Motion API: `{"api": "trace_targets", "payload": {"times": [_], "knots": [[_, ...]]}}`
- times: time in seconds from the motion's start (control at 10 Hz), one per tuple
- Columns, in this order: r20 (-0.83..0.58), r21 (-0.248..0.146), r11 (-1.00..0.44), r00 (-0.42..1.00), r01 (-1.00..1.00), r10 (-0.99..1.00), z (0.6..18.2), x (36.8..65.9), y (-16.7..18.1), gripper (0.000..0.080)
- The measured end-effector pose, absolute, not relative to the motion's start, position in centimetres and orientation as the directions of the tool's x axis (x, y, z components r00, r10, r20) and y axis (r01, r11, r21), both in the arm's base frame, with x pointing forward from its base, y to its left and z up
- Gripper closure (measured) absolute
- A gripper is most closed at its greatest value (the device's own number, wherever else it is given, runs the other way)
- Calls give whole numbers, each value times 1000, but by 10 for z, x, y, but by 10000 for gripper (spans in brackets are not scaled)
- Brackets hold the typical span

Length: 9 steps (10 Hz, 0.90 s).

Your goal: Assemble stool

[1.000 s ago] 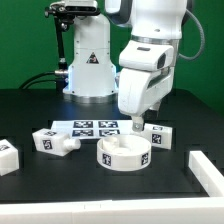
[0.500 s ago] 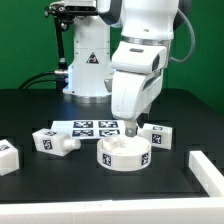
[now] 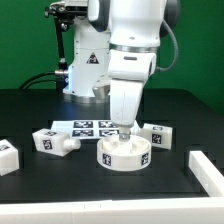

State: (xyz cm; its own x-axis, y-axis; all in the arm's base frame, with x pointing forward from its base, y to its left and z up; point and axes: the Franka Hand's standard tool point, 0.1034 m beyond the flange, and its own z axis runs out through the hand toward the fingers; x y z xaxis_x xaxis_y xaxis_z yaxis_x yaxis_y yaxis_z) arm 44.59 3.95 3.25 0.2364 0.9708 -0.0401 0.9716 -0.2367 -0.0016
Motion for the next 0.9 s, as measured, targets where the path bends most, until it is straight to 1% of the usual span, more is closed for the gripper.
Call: {"api": "trace_targets", "payload": {"times": [0.1, 0.3, 0.5, 0.7, 0.8, 0.9], "knots": [[-35, -3, -231, 231, 973, 972, 25, 444, 40, 151], [-39, -22, -230, 229, 973, 973, 14, 444, 35, 151], [-40, -26, -233, 232, 972, 972, 11, 445, 34, 151], [-40, -28, -233, 232, 972, 972, 11, 444, 34, 408], [-40, -28, -233, 232, 972, 972, 11, 444, 34, 408], [-43, -31, -210, 208, 977, 977, 11, 445, 33, 609]]}}
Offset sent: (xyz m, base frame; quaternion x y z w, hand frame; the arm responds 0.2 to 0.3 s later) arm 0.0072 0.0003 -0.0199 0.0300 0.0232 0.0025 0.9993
